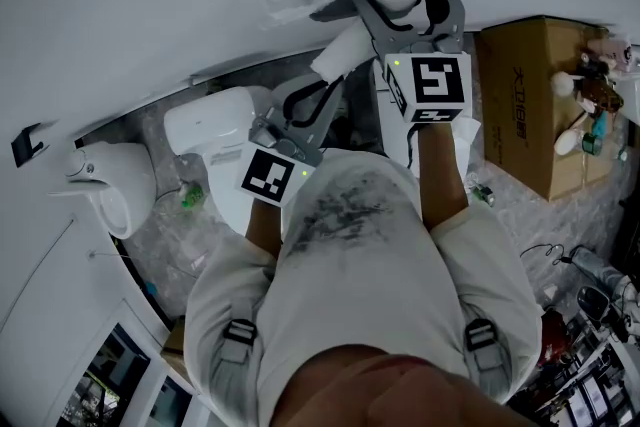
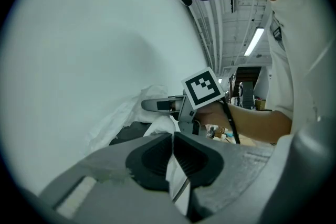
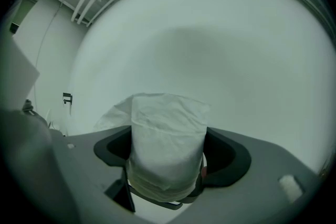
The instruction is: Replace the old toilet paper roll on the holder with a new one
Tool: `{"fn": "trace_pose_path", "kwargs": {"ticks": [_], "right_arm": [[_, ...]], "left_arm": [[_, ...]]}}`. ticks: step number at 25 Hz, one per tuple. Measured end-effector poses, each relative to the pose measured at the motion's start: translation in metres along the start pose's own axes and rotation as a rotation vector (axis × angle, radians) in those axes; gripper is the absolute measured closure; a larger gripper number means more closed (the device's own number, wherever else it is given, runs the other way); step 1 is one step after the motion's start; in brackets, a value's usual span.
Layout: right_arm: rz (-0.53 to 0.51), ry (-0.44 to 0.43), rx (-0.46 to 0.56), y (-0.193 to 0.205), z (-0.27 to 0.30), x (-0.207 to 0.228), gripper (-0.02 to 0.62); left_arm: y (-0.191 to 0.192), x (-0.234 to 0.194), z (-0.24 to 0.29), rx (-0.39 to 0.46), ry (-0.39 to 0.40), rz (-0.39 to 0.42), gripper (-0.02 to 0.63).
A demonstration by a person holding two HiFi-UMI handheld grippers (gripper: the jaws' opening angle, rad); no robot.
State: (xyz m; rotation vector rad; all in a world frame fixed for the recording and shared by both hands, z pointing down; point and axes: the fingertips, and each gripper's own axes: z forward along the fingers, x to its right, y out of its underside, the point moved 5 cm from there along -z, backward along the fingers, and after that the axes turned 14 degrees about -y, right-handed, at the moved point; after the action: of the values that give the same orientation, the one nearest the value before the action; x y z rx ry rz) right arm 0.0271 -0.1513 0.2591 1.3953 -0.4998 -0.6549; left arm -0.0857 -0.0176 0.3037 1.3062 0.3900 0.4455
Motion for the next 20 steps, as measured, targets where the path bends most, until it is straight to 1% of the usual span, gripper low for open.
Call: {"fn": "trace_pose_path", "kwargs": {"ticks": [7,12,20], "right_arm": [[-0.016,0.025,0.035,-0.002,-0.021,0.006,0.199],[-0.033,0.065,0.055,-0.006,-0.041,0.015,0.199],[-0.04,0.137,0.07,0.002,-0.084,0.038,0.199]], "left_arm": [[-0.002,0.009,0.002,0.006,0.034,0.008,0.591],[-0.004,0.019,0.006,0.007,0.08,0.011,0.591],[-0.002,0.045,0.02,-0.006,0.149,0.025,0.591]]}}
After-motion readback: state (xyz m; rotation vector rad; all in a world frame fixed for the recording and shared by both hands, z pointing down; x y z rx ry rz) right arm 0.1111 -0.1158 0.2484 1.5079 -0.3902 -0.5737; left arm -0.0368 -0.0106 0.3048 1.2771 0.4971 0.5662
